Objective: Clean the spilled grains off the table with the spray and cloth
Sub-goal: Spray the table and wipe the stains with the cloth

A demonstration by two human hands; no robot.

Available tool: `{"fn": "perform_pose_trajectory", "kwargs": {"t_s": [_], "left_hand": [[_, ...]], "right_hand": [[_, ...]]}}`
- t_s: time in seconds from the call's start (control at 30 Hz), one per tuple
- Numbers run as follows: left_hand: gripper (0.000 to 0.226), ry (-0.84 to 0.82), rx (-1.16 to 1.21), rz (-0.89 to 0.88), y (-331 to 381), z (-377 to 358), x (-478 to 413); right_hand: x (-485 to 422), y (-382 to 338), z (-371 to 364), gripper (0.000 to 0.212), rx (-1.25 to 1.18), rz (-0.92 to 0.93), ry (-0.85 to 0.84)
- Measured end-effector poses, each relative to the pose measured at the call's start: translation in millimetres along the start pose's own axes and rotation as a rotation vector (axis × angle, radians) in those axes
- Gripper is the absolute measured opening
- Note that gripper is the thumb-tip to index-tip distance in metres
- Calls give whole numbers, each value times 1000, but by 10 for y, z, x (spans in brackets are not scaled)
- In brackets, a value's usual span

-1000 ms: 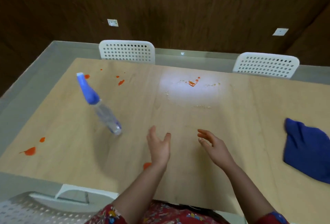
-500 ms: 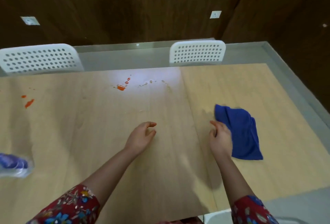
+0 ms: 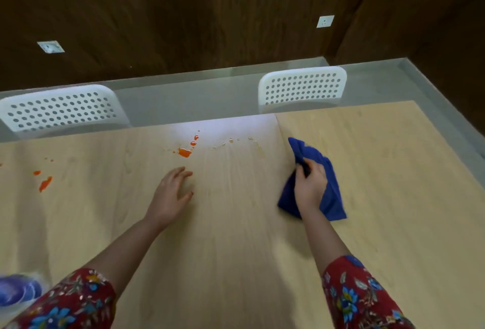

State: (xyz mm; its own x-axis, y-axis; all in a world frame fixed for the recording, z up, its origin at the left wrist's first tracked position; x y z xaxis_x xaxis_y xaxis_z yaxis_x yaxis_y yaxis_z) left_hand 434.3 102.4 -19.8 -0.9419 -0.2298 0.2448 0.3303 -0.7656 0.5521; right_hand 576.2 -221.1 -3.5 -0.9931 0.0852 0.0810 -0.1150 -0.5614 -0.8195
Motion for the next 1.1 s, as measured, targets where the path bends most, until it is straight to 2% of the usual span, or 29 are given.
{"fn": "perform_pose_trajectory", "kwargs": {"t_s": [0.07, 0.1, 0.2, 0.27, 0.33, 0.4, 0.53, 0.6, 0.67, 0.73, 0.8, 0.87, 0.93, 1.03, 1.1], "left_hand": [[73, -36, -95, 37, -198, 128, -189], [83, -59, -117, 72, -295, 171, -267], [110, -115, -143, 180, -584, 302, -491], [128, -171, -153, 222, -723, 360, -605], [138, -225, -202, 222, -813, 384, -700], [134, -204, -294, 154, -839, 357, -716], [115, -43, -376, 51, -856, 298, -655], [109, -5, -377, 45, -866, 281, -671], [106, 12, -373, 42, -878, 282, -677], [104, 26, -371, 30, -869, 279, -664], [100, 30, -351, 20, -861, 291, -654], [95, 35, -340, 19, -856, 297, -642], [92, 50, -336, 23, -863, 308, -639], [91, 64, -336, 20, -858, 293, -631], [91, 75, -342, 25, -870, 295, -645]], "right_hand": [[-34, -243, -272, 28, -24, 90, -90], [-61, -280, -400, 37, 74, 130, -153], [-162, -113, -757, 66, 689, 198, -361], [-202, 23, -876, 70, 828, 197, -453], [-247, 50, -939, 69, 859, 198, -462], [-280, 69, -902, 68, 894, 193, -448], [-431, 153, -696, 57, 918, 144, -350], [-746, 126, -735, 54, 882, 53, -295], [-1087, -66, -1007, 55, 829, 38, -265], [-1240, -381, -1376, 55, 760, 129, -299], [-1012, -596, -1677, 55, 756, 312, -392], [-487, -563, -1678, 58, 763, 481, -524], [-226, -365, -1403, 62, 779, 528, -550], [-700, -102, -1034, 67, 840, 316, -371], [-1148, -186, -1077, 66, 838, 148, -279]]}}
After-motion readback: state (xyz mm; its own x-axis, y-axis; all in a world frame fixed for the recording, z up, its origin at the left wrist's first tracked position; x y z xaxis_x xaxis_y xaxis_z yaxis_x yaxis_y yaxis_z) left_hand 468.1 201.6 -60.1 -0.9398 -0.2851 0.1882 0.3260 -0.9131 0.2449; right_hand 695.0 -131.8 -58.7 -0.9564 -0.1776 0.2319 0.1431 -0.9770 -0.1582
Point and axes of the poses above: each hand's wrist, its own x-axis away from the middle knuckle, its own z-axis out of the back of the hand, y = z × x, the point moved 5 cm from there along -x, towards the middle knuckle, and after that the axes turned 9 degrees about -y, right-handed, at the moved point
